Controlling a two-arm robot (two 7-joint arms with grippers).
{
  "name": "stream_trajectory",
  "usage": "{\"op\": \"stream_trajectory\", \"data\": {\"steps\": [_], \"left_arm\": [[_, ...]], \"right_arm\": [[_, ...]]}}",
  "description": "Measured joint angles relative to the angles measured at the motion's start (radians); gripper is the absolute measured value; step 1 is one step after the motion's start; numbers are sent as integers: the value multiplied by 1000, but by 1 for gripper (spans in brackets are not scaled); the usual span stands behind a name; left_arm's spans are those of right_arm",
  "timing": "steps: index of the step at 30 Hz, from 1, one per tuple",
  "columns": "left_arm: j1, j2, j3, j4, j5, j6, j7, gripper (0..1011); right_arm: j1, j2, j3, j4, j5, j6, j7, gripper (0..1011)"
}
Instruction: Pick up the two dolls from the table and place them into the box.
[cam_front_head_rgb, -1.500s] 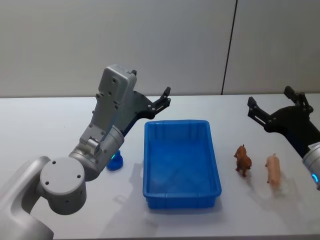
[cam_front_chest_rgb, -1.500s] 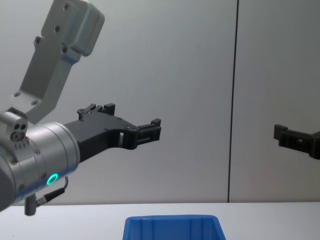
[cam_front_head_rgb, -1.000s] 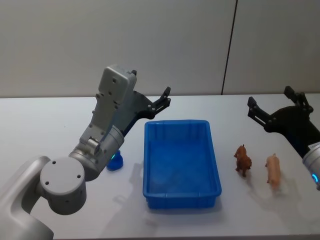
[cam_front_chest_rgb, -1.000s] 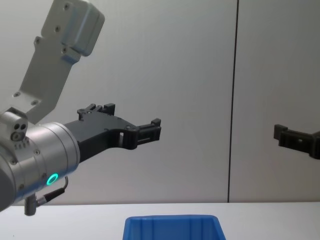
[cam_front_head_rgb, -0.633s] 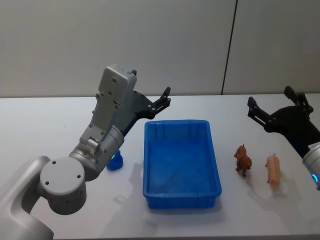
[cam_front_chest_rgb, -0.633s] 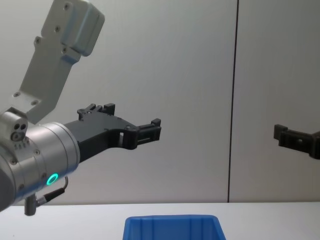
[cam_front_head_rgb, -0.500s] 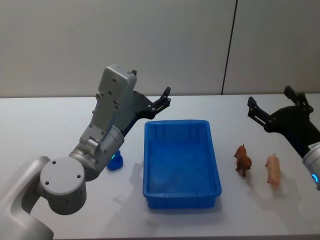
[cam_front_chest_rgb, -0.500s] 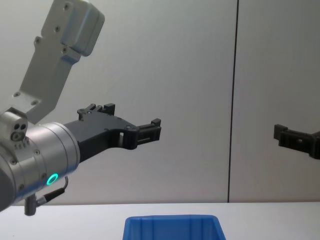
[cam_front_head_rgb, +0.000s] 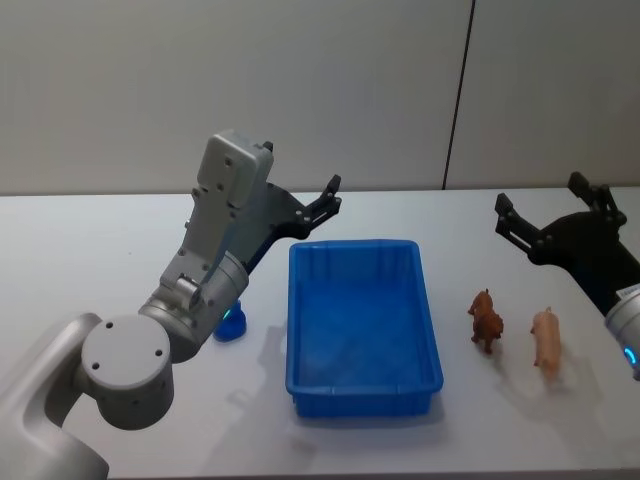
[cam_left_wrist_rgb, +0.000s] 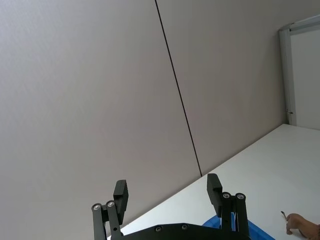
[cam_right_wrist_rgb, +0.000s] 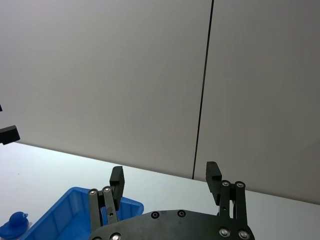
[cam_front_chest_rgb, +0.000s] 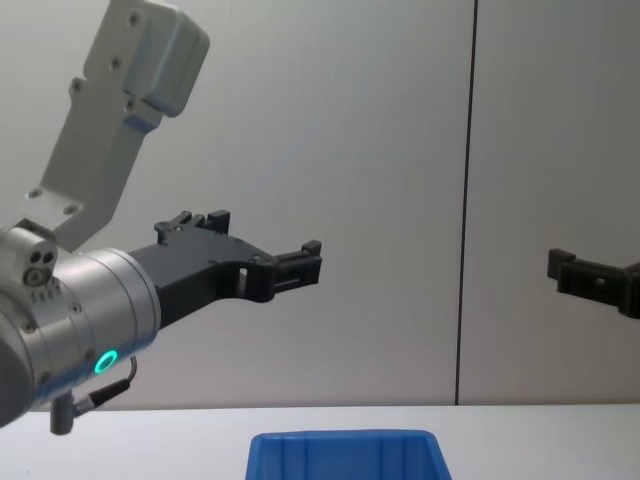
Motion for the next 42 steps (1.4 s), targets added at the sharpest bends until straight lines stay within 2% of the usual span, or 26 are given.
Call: {"op": "stream_trajectory", "data": {"steps": [12, 30, 42], "left_arm": [[-7, -3, -11, 29, -33, 37, -34, 1001], [-12, 16, -45, 93, -126, 143, -103, 1001], [-17, 25, -67, 163, -181, 172, -152, 1001]], "right_arm": [[0, 0, 0, 0, 0, 0, 0, 1001], [0, 0, 0, 0, 0, 0, 0, 1001], [0, 0, 0, 0, 0, 0, 0, 1001]]}}
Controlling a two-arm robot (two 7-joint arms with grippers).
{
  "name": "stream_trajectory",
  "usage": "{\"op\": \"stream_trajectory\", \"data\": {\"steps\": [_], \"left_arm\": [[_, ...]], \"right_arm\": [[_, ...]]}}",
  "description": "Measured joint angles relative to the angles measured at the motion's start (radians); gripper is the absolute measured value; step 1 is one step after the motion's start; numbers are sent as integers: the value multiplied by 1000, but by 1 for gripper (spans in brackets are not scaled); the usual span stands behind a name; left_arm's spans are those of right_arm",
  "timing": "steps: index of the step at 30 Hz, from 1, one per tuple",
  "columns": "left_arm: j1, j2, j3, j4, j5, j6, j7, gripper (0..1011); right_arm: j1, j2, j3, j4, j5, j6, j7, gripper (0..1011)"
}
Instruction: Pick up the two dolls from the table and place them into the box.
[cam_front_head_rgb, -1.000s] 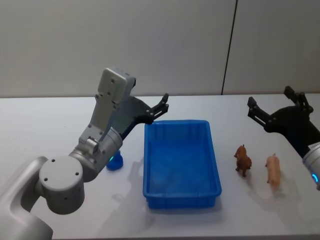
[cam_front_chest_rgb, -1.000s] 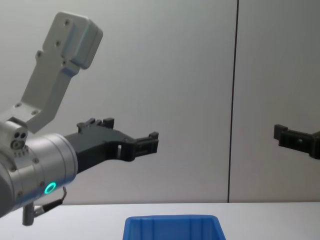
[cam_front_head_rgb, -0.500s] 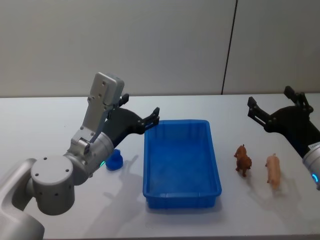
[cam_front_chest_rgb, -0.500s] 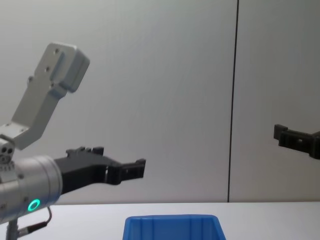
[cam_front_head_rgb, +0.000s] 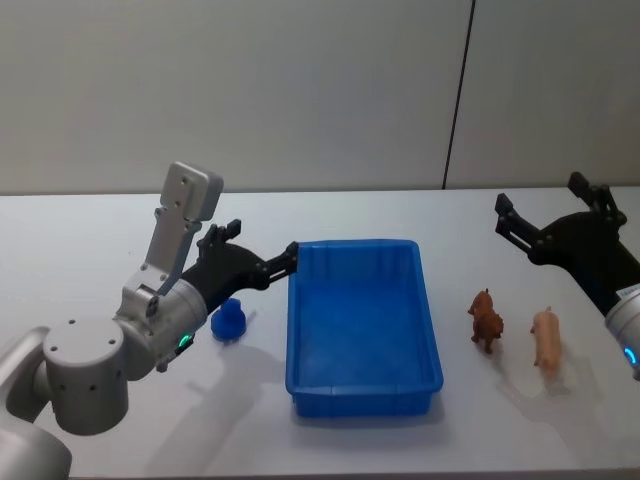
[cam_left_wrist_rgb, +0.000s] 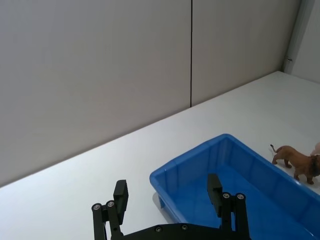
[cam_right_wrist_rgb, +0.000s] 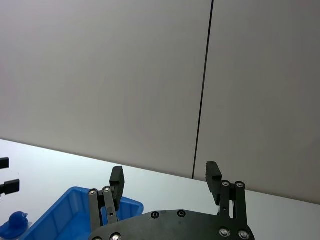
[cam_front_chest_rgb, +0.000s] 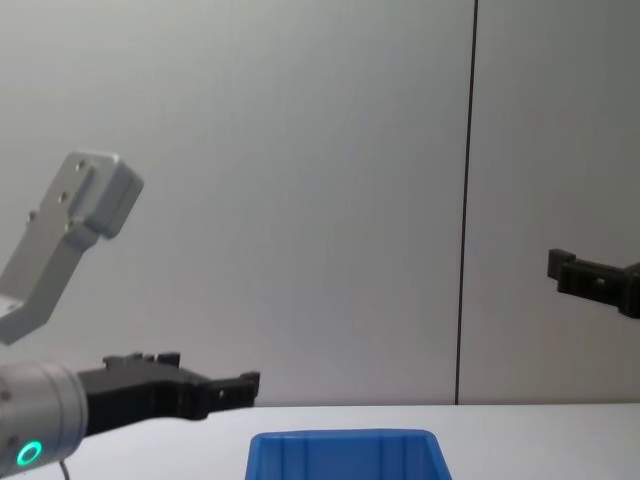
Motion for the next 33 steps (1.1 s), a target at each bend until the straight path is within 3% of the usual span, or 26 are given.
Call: {"op": "stream_trajectory", "data": {"steps": [9, 19, 33], "left_arm": [[-14, 5, -15, 80, -30, 5, -67, 1001], [-39, 3, -24, 168, -34, 8, -129, 1001], [-86, -11, -29, 308, 1, 3, -192, 1001]], "right_arm": [[0, 0, 0, 0, 0, 0, 0, 1001], [0, 0, 0, 0, 0, 0, 0, 1001], [0, 0, 0, 0, 0, 0, 0, 1001]]}}
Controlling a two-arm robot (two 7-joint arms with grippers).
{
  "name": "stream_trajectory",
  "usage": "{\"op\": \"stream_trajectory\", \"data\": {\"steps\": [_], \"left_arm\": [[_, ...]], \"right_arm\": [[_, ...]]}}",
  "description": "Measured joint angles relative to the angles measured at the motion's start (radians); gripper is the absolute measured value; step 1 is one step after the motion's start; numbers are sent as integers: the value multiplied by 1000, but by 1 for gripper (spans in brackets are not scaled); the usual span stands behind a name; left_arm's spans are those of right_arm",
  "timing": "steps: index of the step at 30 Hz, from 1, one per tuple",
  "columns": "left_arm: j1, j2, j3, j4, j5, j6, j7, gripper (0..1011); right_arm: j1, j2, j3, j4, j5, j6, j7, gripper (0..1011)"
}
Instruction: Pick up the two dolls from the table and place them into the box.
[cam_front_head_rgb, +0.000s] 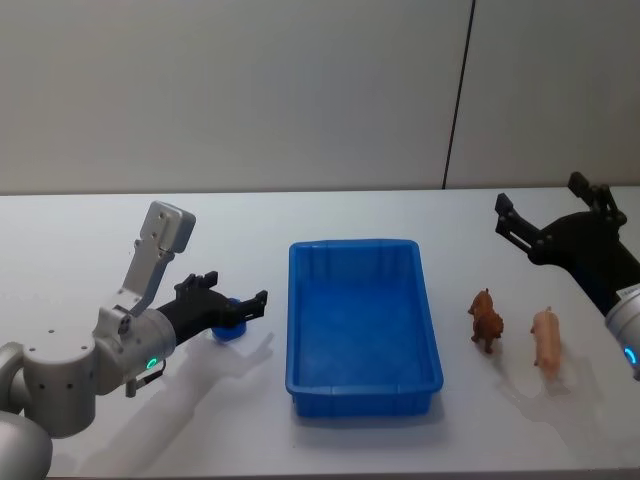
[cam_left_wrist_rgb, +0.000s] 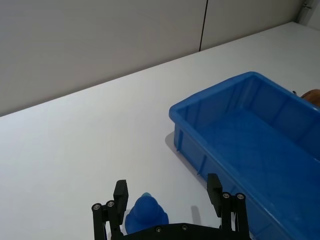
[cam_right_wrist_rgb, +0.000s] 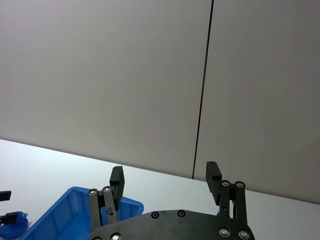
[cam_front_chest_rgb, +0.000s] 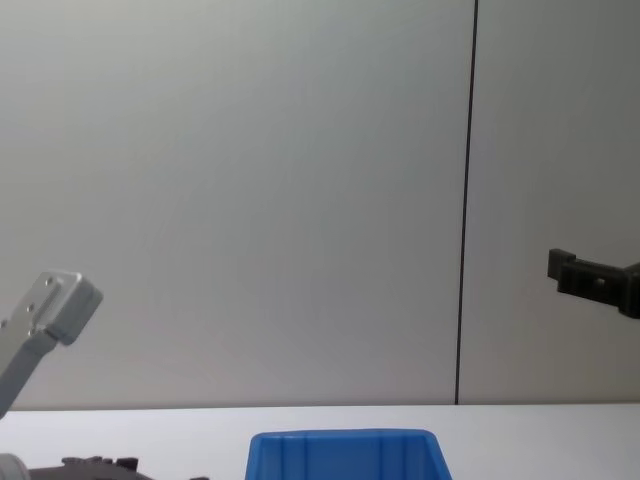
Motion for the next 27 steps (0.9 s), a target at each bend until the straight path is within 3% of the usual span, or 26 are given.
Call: {"op": "stream_trajectory", "data": {"steps": [27], "left_arm": [[-121, -47, 2, 270, 66, -56, -108, 988]], "right_arm": [[0, 0, 0, 0, 0, 0, 0, 1001]]}}
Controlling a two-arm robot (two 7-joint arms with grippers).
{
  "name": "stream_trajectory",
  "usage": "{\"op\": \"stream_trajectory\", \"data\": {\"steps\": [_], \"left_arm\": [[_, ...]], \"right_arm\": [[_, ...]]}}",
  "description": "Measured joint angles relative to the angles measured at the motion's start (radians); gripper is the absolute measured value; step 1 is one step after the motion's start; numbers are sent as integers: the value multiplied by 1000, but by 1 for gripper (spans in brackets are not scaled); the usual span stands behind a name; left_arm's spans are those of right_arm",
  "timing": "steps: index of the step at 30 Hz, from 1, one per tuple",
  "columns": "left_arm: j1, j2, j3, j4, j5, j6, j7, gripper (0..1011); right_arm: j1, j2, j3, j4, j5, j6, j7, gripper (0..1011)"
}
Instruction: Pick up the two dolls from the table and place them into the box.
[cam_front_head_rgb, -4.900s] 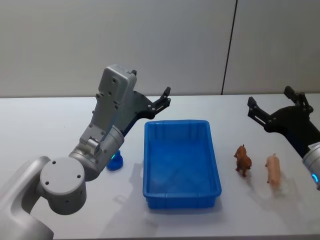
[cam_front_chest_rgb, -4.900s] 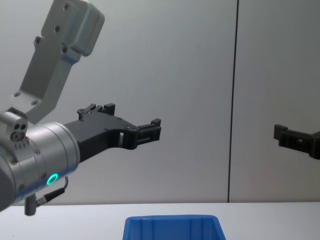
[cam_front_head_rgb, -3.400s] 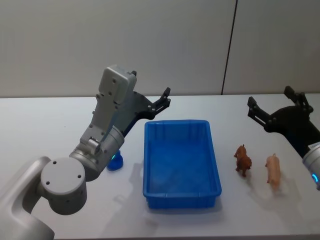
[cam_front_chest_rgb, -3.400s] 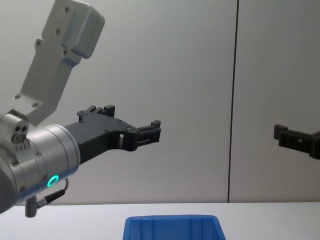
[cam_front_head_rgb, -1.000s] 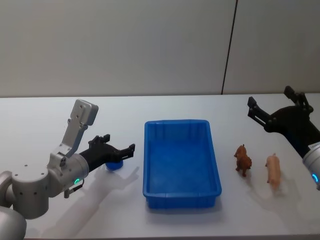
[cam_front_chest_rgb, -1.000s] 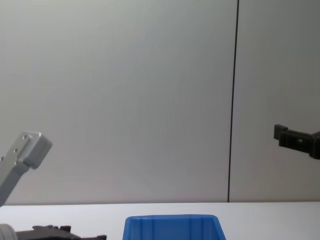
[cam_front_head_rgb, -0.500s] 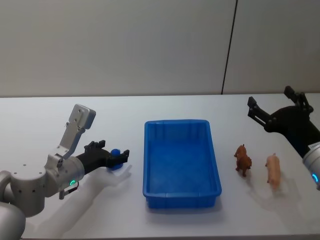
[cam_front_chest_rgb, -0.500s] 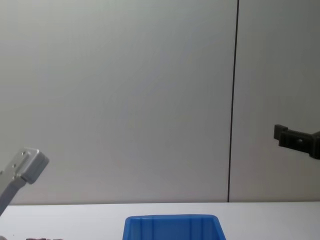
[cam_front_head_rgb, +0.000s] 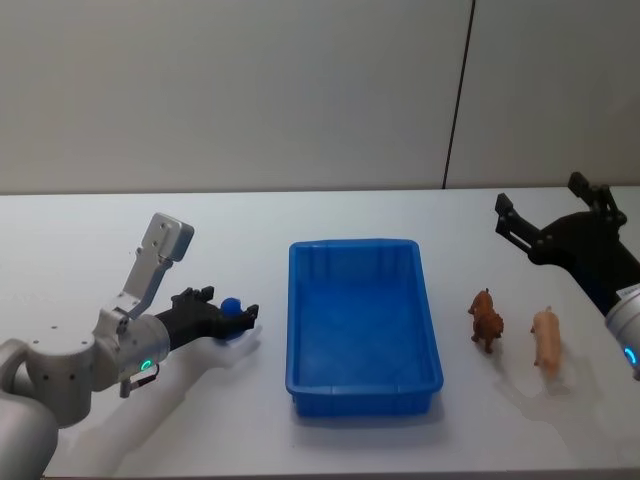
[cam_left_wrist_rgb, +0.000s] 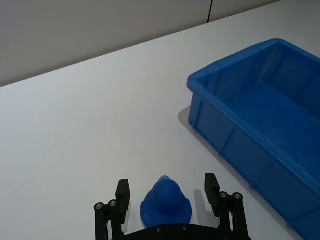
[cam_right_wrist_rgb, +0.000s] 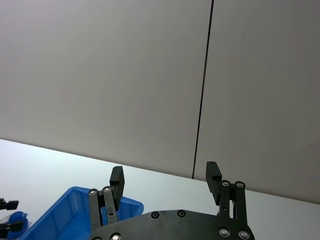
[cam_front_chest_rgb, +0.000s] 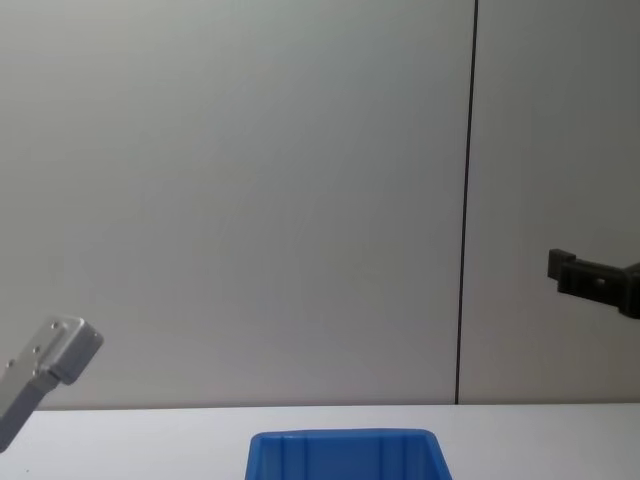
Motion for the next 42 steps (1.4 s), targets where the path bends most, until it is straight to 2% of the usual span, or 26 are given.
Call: {"op": "stream_trajectory", "data": {"steps": [4, 7, 11, 13, 14, 15, 17, 18, 23, 32, 39, 42], "left_arm": [[-19, -10, 3, 39, 5, -13, -12, 912], [-37, -19, 6, 75, 8, -24, -21, 796], [-51, -26, 7, 105, 12, -31, -23, 729], [-56, -29, 8, 118, 15, -32, -23, 624], [-56, -29, 8, 118, 15, -32, -23, 624], [-59, -30, 9, 126, 17, -32, -23, 564], [-61, -31, 9, 131, 19, -32, -23, 531], [-63, -31, 9, 134, 21, -32, -22, 464], [-62, -31, 10, 137, 27, -27, -13, 404], [-41, -20, 8, 100, 42, -17, 14, 345], [-13, -2, 0, 19, 50, -13, 39, 300], [4, 9, -6, -41, 52, -16, 51, 277]], "right_arm": [[0, 0, 0, 0, 0, 0, 0, 1001], [0, 0, 0, 0, 0, 0, 0, 1001], [0, 0, 0, 0, 0, 0, 0, 1001], [0, 0, 0, 0, 0, 0, 0, 1001], [0, 0, 0, 0, 0, 0, 0, 1001], [0, 0, 0, 0, 0, 0, 0, 1001], [0, 0, 0, 0, 0, 0, 0, 1001], [0, 0, 0, 0, 0, 0, 0, 1001], [0, 0, 0, 0, 0, 0, 0, 1001], [0, 0, 0, 0, 0, 0, 0, 1001], [0, 0, 0, 0, 0, 0, 0, 1001], [0, 0, 0, 0, 0, 0, 0, 1001]]}}
